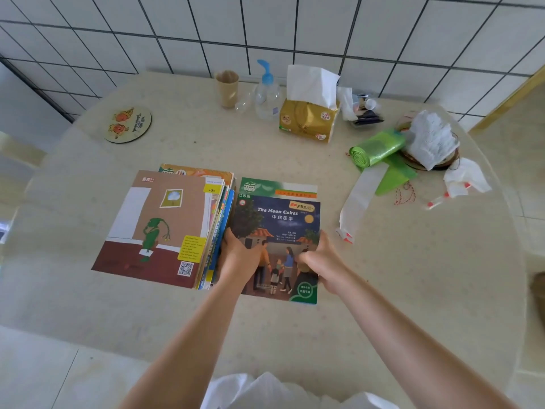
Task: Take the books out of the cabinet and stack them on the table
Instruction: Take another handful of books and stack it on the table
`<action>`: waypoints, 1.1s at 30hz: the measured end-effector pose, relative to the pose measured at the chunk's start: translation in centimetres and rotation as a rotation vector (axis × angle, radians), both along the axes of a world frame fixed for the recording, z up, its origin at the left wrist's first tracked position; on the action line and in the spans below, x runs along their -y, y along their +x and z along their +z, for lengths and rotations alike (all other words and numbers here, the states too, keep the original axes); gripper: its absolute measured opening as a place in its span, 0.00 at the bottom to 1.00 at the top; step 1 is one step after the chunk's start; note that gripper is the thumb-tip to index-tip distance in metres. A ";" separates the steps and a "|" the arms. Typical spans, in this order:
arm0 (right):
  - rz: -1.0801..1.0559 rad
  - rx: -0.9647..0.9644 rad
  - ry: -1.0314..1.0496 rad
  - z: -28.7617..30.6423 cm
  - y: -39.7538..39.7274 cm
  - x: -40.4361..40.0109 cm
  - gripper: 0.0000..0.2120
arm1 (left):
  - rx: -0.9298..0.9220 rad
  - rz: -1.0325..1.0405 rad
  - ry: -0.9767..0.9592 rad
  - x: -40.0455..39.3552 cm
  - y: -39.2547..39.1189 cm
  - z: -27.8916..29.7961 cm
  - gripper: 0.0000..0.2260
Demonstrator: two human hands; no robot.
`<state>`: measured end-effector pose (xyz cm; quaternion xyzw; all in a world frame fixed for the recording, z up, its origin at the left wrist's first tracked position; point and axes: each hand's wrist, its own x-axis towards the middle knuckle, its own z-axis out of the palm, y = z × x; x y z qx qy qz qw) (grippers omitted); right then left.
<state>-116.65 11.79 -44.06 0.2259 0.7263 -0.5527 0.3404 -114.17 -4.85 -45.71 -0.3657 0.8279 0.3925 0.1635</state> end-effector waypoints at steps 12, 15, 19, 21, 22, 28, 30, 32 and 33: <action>0.159 -0.334 0.232 1.7 6.9 -1.4 0.33 | -0.053 -0.077 -0.132 -0.7 6.0 0.1 0.37; 0.181 -0.380 0.253 1.9 8.8 -1.5 0.33 | -0.068 -0.115 -0.135 -1.7 8.3 1.0 0.38; 0.188 -0.425 0.270 2.8 10.4 -2.0 0.32 | -0.079 -0.169 -0.130 -3.1 10.3 2.6 0.40; 0.184 -0.458 0.283 3.0 10.7 -2.3 0.31 | -0.146 -0.216 -0.124 -3.6 10.6 3.4 0.39; 0.173 -0.464 0.295 2.9 11.1 -2.6 0.31 | -0.190 -0.251 -0.112 -4.0 10.8 3.6 0.38; 0.019 -0.499 0.361 3.2 12.8 -2.6 0.30 | -0.391 -0.434 -0.026 -5.2 10.7 4.5 0.23; -0.042 -0.514 0.388 3.0 13.5 -2.1 0.28 | -0.430 -0.528 0.001 -4.9 10.0 4.5 0.19; -0.112 -0.507 0.419 2.8 14.3 -1.7 0.27 | -0.456 -0.624 0.029 -4.4 9.5 4.5 0.18; -0.153 -0.494 0.437 2.7 14.9 -1.5 0.27 | -0.468 -0.665 0.047 -4.1 9.4 4.4 0.17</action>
